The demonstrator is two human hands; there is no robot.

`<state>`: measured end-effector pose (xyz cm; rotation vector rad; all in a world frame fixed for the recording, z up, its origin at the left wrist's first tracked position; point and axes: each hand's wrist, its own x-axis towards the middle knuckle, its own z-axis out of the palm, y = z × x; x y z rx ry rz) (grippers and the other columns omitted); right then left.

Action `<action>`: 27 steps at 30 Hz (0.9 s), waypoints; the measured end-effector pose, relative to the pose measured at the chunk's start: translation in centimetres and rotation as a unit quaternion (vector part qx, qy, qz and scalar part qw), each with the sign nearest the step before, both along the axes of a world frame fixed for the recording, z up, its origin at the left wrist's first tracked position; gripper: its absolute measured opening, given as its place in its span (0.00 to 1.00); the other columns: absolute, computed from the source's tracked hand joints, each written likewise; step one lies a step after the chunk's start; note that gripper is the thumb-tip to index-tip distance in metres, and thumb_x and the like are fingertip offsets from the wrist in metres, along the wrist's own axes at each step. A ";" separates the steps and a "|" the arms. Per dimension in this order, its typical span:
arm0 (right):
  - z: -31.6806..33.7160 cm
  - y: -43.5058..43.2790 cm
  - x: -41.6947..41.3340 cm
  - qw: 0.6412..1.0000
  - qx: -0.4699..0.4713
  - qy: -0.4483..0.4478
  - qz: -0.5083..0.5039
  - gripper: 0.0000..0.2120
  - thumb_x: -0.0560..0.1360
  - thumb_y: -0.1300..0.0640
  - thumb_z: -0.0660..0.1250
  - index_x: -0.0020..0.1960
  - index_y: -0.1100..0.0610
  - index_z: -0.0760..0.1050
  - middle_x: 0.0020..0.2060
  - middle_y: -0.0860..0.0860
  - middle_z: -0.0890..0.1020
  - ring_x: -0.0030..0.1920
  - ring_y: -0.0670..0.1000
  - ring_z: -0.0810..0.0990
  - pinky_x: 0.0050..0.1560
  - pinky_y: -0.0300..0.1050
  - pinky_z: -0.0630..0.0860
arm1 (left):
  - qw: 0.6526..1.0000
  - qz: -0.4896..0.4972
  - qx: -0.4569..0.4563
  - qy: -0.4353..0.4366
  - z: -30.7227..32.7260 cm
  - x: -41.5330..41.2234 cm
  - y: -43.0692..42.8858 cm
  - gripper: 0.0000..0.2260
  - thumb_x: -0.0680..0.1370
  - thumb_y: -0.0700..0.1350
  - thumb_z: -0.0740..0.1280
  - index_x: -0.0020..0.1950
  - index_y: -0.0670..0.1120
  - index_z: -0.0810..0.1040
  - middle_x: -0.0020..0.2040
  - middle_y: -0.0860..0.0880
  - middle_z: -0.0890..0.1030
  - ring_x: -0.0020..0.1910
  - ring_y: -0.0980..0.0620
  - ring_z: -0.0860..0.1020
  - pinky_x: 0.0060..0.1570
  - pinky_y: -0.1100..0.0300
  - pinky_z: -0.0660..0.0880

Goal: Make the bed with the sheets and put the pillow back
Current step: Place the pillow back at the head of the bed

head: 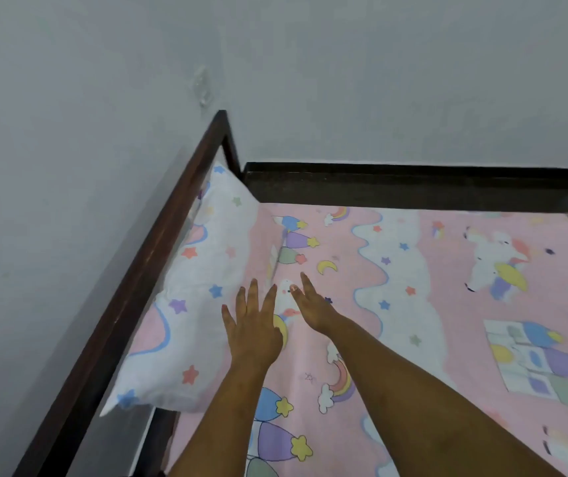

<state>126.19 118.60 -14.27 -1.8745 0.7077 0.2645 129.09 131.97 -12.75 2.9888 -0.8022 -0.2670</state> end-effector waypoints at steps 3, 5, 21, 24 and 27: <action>-0.4 -0.9 -3.6 0.999 -0.036 0.015 -0.030 0.28 0.81 0.41 0.46 0.78 0.48 0.44 0.74 0.57 0.63 0.71 0.60 0.66 0.70 0.50 0.59 | 0.998 -0.059 0.011 0.007 -0.6 -1.4 -0.5 0.32 0.79 0.50 0.60 0.77 0.58 0.44 0.78 0.50 0.41 0.77 0.46 0.41 0.72 0.40 0.43; -1.0 -0.7 -6.0 0.997 -0.045 0.034 -0.043 0.29 0.81 0.40 0.45 0.78 0.47 0.44 0.74 0.58 0.64 0.67 0.59 0.70 0.70 0.53 0.61 | 0.996 -0.088 0.022 0.019 -1.1 -2.7 -0.3 0.33 0.78 0.49 0.60 0.77 0.58 0.45 0.78 0.50 0.41 0.77 0.46 0.42 0.72 0.40 0.43; 0.4 -1.0 -20.7 0.987 -0.078 0.104 -0.097 0.30 0.81 0.39 0.46 0.78 0.48 0.41 0.75 0.58 0.60 0.73 0.59 0.62 0.71 0.51 0.57 | 0.964 -0.236 0.102 0.061 -2.6 -11.3 -1.3 0.34 0.78 0.46 0.61 0.77 0.57 0.43 0.78 0.48 0.38 0.76 0.45 0.38 0.71 0.37 0.40; -0.1 -2.1 -23.7 0.984 -0.076 0.108 -0.120 0.30 0.80 0.38 0.46 0.78 0.47 0.41 0.75 0.57 0.60 0.73 0.60 0.62 0.72 0.53 0.57 | 0.956 -0.273 0.092 0.055 -3.0 -14.1 -3.6 0.32 0.79 0.48 0.58 0.77 0.57 0.43 0.78 0.49 0.38 0.76 0.46 0.38 0.71 0.37 0.41; -1.3 -3.2 -27.2 0.982 -0.068 0.115 -0.134 0.30 0.80 0.38 0.45 0.78 0.47 0.42 0.75 0.57 0.60 0.73 0.60 0.62 0.72 0.54 0.57 | 0.945 -0.305 0.107 0.055 -3.5 -17.3 -5.9 0.32 0.80 0.48 0.58 0.77 0.57 0.43 0.78 0.49 0.38 0.76 0.45 0.38 0.71 0.38 0.41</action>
